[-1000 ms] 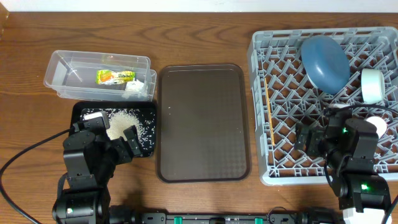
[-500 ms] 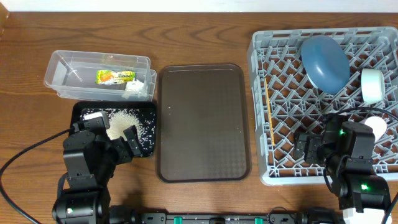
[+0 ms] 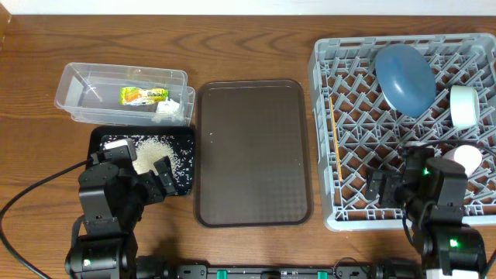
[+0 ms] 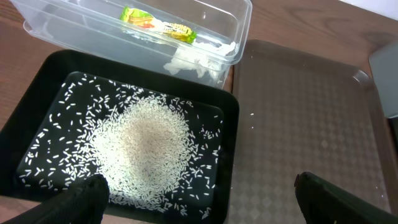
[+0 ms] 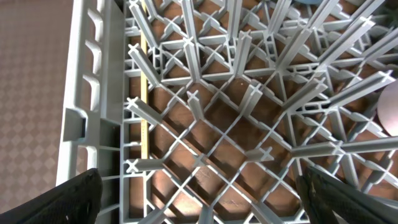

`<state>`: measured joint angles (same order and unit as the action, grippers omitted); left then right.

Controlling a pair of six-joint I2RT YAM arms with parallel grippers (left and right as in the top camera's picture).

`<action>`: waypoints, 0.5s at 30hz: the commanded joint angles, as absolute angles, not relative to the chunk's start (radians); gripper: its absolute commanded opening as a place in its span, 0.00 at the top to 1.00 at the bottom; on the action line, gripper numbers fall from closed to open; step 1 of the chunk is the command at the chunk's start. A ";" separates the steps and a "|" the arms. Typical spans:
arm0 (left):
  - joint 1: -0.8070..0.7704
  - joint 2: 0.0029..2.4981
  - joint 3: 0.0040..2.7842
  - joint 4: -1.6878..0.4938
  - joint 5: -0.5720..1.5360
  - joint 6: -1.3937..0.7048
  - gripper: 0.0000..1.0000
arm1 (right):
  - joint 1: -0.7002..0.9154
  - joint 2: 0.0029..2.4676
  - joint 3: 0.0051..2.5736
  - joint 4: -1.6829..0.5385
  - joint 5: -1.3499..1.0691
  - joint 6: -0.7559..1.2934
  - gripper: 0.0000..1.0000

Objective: Sort waste into correct bins and load items into the dishwasher rack

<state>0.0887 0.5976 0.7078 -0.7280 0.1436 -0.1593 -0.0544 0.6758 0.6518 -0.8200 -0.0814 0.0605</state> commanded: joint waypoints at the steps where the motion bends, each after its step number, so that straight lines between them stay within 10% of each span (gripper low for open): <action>1: 0.086 0.595 0.705 -0.724 0.142 -0.150 0.02 | -0.017 0.601 0.632 -0.834 -0.075 0.065 0.01; 15: 0.086 0.595 0.705 -0.724 0.142 -0.150 0.02 | 0.126 0.237 0.278 -0.431 -0.011 0.002 0.01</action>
